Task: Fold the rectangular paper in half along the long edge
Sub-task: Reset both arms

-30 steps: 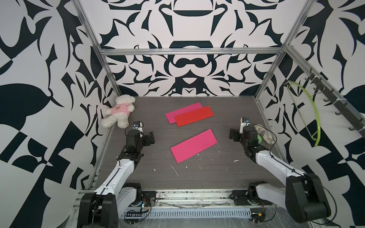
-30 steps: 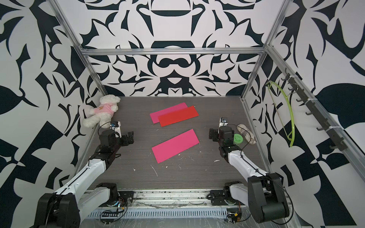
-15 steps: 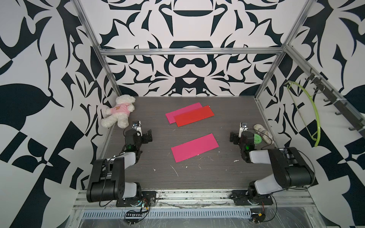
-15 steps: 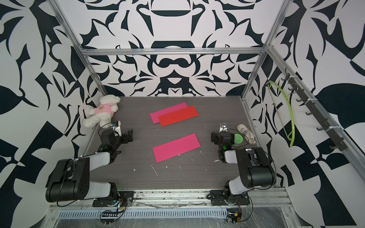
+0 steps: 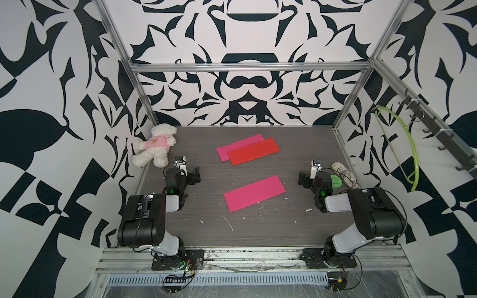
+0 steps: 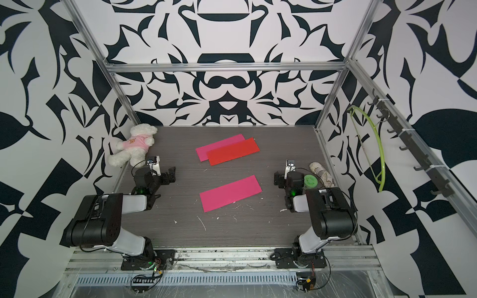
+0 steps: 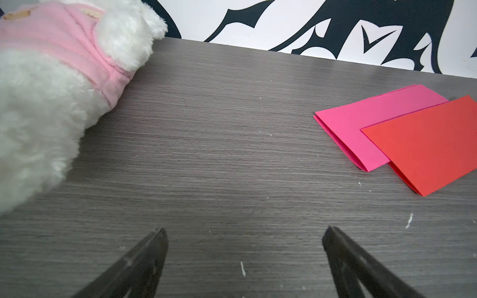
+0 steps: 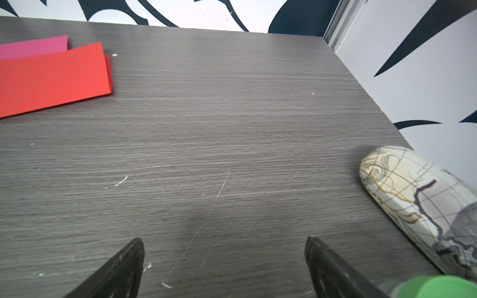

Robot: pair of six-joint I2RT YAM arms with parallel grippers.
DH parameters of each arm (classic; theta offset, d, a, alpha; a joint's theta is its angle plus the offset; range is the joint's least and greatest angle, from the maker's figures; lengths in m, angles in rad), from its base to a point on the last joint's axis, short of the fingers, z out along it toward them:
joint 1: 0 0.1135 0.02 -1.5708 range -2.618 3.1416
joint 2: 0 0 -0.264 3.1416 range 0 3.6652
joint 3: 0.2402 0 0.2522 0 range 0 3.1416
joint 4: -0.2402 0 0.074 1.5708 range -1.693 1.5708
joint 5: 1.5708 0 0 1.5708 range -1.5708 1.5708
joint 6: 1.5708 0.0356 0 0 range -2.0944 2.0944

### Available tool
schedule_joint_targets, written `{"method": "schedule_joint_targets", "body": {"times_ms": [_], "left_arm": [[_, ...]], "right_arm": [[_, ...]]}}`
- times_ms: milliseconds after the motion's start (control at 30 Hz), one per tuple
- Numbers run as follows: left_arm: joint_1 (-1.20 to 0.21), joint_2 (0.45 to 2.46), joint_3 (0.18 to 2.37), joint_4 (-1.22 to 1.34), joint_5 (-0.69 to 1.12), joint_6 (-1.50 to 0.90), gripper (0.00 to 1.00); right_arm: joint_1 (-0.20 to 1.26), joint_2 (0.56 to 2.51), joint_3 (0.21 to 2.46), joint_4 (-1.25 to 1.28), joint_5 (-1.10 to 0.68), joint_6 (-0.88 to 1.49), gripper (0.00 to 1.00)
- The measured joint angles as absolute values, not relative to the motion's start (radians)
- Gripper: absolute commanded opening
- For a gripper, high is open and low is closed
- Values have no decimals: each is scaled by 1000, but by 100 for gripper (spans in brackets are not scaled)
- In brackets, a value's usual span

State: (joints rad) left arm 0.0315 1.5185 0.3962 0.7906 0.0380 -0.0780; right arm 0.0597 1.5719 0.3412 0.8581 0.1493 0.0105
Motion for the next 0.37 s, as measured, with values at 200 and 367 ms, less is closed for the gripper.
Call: {"method": "schedule_joint_targets", "body": {"times_ms": [200, 367], "left_arm": [[31, 1520, 396, 794, 33, -77, 99], [28, 1530, 396, 796, 34, -73, 99]], "right_arm": [[60, 1572, 341, 858, 145, 10, 99], [60, 1572, 341, 858, 142, 9, 100]]}}
